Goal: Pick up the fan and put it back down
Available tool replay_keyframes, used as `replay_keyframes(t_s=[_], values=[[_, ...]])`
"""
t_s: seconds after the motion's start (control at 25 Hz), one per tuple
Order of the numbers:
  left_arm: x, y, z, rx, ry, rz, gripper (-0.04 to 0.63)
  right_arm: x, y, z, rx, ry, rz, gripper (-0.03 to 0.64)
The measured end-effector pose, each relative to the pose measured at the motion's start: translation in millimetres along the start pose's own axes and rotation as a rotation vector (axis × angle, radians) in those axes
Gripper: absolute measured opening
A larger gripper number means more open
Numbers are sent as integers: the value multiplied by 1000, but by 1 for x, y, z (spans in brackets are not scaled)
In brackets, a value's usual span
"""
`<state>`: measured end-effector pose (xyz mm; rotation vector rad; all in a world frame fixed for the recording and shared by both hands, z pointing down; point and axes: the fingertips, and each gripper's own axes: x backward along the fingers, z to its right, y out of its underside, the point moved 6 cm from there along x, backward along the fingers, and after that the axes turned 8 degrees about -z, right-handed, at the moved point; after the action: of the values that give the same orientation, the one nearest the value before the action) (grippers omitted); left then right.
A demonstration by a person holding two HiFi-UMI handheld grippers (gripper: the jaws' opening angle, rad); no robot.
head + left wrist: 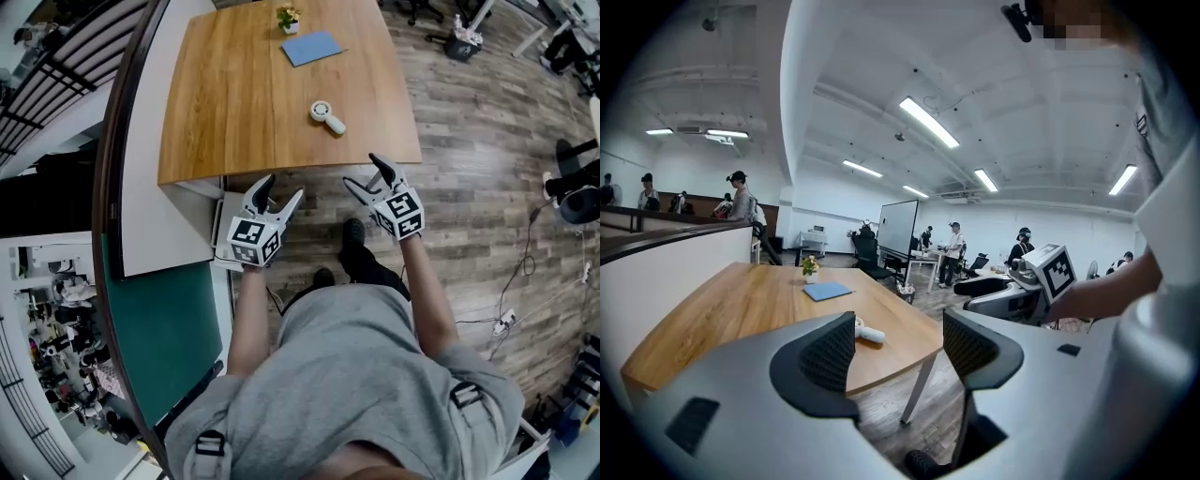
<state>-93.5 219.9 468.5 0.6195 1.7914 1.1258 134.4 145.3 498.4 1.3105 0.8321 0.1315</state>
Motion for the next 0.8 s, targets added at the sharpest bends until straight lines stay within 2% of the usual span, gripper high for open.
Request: replay_keyframes(t_s=[0.28,0.8], values=[[-18,-16,-14,16,-43,-11,295,-27,-12,22,6,-54,0,362],[-72,-38,-28,47,-116,-35,295,-68,-22,90,26,-128,-17,359]])
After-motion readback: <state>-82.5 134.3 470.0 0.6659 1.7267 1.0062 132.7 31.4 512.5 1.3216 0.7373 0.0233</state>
